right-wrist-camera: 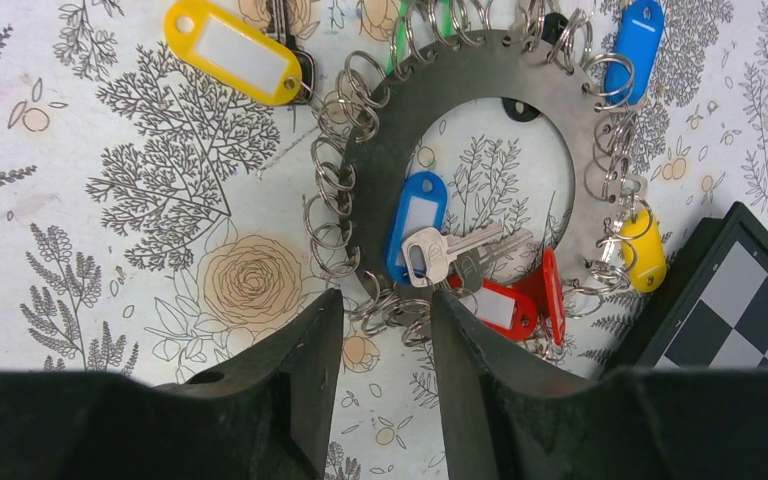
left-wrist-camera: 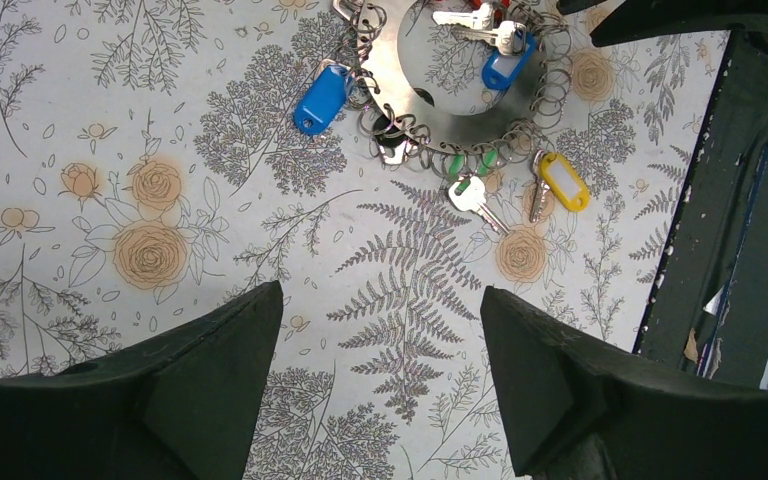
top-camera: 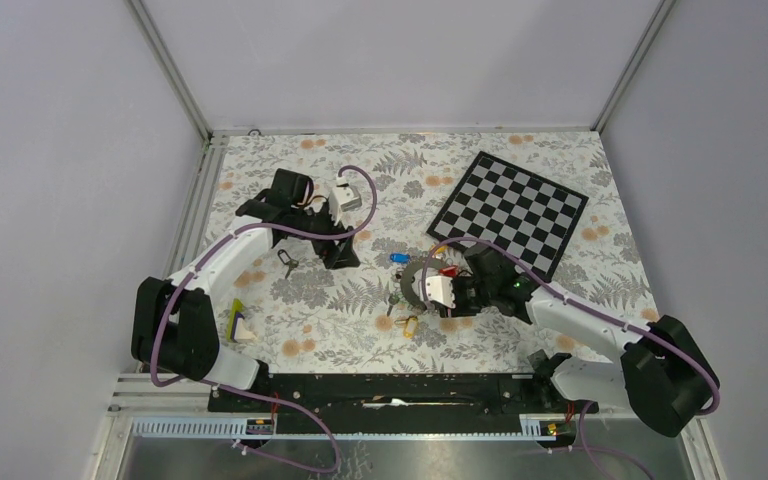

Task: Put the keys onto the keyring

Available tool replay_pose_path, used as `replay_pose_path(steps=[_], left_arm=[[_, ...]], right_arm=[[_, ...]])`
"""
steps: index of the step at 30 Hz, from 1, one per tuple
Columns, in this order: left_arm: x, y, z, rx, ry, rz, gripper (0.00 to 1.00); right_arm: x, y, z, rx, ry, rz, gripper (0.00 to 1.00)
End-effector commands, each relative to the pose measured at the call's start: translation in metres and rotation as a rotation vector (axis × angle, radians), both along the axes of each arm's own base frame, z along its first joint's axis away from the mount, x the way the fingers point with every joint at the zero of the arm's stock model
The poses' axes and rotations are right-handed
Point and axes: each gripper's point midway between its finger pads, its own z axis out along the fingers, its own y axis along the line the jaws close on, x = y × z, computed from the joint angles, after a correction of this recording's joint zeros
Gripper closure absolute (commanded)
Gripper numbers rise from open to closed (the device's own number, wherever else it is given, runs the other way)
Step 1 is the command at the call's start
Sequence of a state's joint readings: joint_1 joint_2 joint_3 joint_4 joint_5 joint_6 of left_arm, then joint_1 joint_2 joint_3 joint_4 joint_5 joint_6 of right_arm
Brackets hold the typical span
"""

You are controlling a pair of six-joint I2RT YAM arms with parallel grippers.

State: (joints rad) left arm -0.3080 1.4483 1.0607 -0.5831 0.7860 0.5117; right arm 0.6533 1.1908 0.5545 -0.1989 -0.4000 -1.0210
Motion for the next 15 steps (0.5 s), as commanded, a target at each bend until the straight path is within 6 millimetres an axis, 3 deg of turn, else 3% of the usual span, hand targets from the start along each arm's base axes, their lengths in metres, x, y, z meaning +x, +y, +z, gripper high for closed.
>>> replay_pose_path(steps=[1,15], left_arm=[[0.005,-0.003,0.024,-0.05,-0.066,-0.018,0.2],[0.007,0.0,0.024,-0.048,-0.063,-0.013,0.2]], right_arm=[[0.001,0.009,0.015,0.005,-0.038,0.03,0.56],[-0.013,0.014,-0.011,-0.048,0.005,0.076,0.56]])
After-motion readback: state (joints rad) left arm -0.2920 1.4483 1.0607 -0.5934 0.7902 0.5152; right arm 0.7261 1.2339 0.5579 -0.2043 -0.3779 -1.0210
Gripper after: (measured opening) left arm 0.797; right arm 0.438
